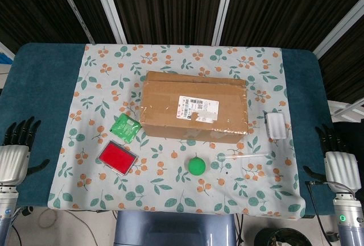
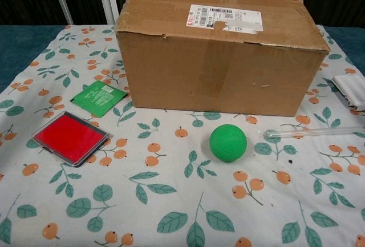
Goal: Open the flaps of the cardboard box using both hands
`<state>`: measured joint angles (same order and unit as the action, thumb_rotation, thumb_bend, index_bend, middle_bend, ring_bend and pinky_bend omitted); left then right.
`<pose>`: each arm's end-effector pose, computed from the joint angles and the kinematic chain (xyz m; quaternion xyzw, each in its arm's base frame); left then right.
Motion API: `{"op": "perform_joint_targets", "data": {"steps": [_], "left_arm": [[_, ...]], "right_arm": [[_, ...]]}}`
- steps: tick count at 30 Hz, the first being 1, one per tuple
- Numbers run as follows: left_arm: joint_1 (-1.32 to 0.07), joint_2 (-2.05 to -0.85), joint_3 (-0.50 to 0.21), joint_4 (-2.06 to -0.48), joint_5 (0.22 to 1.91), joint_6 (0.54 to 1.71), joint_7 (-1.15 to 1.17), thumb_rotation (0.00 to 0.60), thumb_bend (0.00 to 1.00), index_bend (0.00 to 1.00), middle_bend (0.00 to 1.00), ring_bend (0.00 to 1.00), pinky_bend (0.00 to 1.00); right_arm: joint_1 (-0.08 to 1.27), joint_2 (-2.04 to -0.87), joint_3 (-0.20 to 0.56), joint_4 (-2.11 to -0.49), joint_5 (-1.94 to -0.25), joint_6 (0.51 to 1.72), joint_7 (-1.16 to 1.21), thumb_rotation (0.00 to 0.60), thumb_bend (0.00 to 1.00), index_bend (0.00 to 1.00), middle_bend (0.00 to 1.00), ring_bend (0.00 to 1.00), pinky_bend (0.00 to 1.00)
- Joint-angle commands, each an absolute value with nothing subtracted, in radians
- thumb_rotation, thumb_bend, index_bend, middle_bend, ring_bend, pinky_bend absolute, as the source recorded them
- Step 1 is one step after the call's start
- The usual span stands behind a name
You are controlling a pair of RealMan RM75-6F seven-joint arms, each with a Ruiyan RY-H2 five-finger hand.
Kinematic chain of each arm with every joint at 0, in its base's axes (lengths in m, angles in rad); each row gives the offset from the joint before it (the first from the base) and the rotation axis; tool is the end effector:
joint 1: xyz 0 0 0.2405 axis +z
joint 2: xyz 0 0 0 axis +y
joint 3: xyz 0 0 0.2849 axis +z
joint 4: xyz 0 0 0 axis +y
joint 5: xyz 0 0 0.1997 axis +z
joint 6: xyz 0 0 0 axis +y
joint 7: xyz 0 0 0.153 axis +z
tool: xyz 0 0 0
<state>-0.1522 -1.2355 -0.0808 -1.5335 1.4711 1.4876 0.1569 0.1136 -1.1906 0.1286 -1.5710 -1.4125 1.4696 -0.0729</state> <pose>-0.3266 0.2204 0.1541 -0.6105 -0.3317 -0.3781 0.6118 -0.3365 -0.2162 0.1749 0.5657 -0.3727 0.3902 0.6235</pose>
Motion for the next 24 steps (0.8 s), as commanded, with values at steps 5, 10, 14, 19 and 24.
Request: {"op": "perform_joint_targets", "data": {"steps": [5, 10, 14, 19, 24], "left_arm": [[-0.152, -1.235, -0.080, -1.535, 1.473, 1.489, 0.157, 0.600, 0.04, 0.00, 0.00, 0.00, 0.00], [-0.149, -1.234, -0.078, -1.536, 1.472, 1.489, 0.154, 0.600, 0.04, 0.00, 0.00, 0.00, 0.00], [-0.152, -1.234, -0.078, -1.541, 1.471, 1.484, 0.149, 0.600, 0.06, 0.00, 0.00, 0.00, 0.00], [-0.154, -1.237, -0.078, -1.535, 1.479, 1.486, 0.152, 0.600, 0.07, 0.00, 0.00, 0.00, 0.00], [-0.152, -1.236, -0.076, -1.534, 1.487, 1.493, 0.154, 0.600, 0.07, 0.00, 0.00, 0.00, 0.00]], "right_arm": [[0.112, -1.192, 0.127, -1.569, -1.415, 1.473, -0.071, 0.600, 0.18, 0.00, 0.00, 0.00, 0.23], [0.113, -1.193, 0.128, -1.570, -1.415, 1.473, -0.074, 0.600, 0.18, 0.00, 0.00, 0.00, 0.23], [0.114, -1.197, 0.132, -1.565, -1.411, 1.475, -0.078, 0.600, 0.18, 0.00, 0.00, 0.00, 0.23], [0.117, -1.207, 0.137, -1.559, -1.406, 1.477, -0.088, 0.600, 0.19, 0.00, 0.00, 0.00, 0.23], [0.116, -1.212, 0.140, -1.559, -1.405, 1.482, -0.090, 0.600, 0.19, 0.00, 0.00, 0.00, 0.23]]}}
